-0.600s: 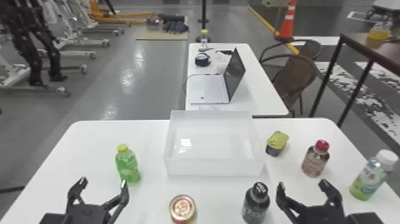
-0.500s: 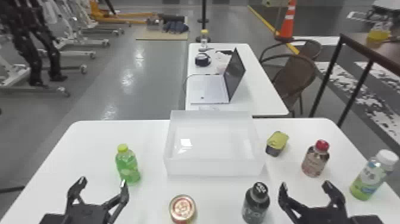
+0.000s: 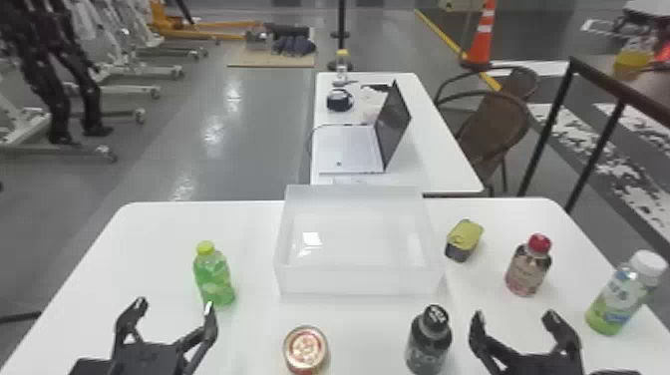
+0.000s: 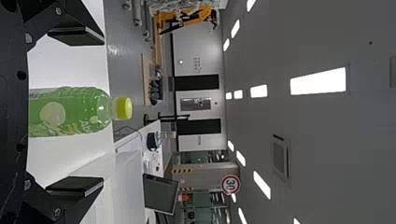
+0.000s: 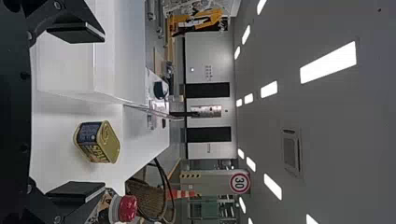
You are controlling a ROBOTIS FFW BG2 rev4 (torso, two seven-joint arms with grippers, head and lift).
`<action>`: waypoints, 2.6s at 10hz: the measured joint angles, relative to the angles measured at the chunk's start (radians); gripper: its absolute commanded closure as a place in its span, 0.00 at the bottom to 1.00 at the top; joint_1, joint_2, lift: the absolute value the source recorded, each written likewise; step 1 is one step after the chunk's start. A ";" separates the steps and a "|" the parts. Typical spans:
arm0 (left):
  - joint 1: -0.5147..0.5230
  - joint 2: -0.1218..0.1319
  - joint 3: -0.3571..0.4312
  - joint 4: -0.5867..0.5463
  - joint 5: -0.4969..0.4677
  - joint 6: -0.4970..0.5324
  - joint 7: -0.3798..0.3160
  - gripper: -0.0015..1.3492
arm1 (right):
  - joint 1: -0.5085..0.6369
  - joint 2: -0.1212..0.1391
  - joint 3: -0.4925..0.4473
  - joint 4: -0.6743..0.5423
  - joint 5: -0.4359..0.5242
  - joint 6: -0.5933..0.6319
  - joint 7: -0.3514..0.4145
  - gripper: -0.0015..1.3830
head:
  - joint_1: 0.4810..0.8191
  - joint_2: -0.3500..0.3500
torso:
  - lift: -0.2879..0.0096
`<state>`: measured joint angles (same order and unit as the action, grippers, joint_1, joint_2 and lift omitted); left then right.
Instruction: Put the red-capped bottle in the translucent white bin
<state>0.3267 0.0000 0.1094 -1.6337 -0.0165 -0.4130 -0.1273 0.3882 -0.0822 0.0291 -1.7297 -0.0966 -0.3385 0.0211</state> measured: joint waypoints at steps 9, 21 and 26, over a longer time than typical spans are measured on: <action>0.002 0.000 -0.001 0.002 0.007 -0.004 0.000 0.17 | -0.077 -0.074 -0.056 0.253 -0.122 -0.138 0.037 0.12 | 0.20 0.50 | 0.63; 0.007 0.000 0.010 0.008 0.020 -0.032 0.000 0.17 | -0.381 -0.091 -0.114 0.655 -0.129 -0.134 0.063 0.12 | 0.20 0.50 | 0.63; 0.000 0.000 0.010 0.023 0.024 -0.067 0.000 0.17 | -0.446 -0.106 -0.115 0.734 -0.142 -0.128 0.063 0.12 | 0.20 0.50 | 0.63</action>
<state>0.3264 0.0000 0.1199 -1.6111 0.0076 -0.4800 -0.1273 -0.0575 -0.1884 -0.0859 -0.9956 -0.2391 -0.4662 0.0844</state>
